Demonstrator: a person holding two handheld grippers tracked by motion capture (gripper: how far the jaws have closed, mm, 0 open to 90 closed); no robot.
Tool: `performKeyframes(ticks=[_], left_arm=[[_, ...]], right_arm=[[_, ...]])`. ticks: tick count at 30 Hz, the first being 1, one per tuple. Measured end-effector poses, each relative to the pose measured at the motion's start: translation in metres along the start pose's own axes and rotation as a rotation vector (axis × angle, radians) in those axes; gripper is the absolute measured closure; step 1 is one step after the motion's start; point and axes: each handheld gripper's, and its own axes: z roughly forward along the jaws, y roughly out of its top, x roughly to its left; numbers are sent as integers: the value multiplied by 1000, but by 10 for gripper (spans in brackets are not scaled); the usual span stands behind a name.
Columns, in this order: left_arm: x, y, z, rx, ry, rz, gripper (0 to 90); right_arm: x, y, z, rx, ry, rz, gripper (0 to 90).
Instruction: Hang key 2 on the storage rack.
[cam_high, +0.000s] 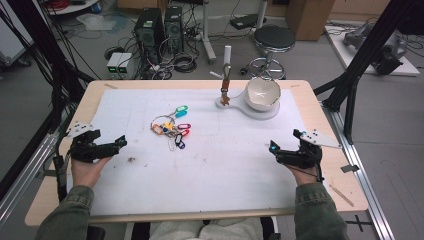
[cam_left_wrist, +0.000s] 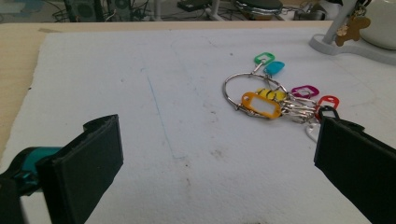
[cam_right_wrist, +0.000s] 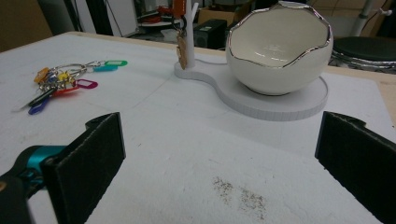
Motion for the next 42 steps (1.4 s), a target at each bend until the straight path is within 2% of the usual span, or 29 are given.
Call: performKeyframes(ticks=[5,11,18,24,28,33,36,42], left_arm=[[-3,9,3,12,3,7,17],[-17,26,12,27,-27,67,17],[-27,38,23,45,-41,99,17],[-42,44,37,65,-79,129,17],[-48,45,45,70,-92,134,17],[-53,46,55,72,-89,144,17],[-57,47,62,85,-111,133,17],[-65,51,72,105,-122,147,17]], right_arm=[[-1,0,1,-11,8,2,6],[-3,1,1,-23,9,26,6],[-2,1,2,-32,13,22,6],[-3,1,3,-43,21,38,7],[-3,1,3,-47,17,48,7],[-3,1,5,-32,17,47,7],[-3,1,5,-34,18,49,7],[-3,1,6,-30,26,46,7]])
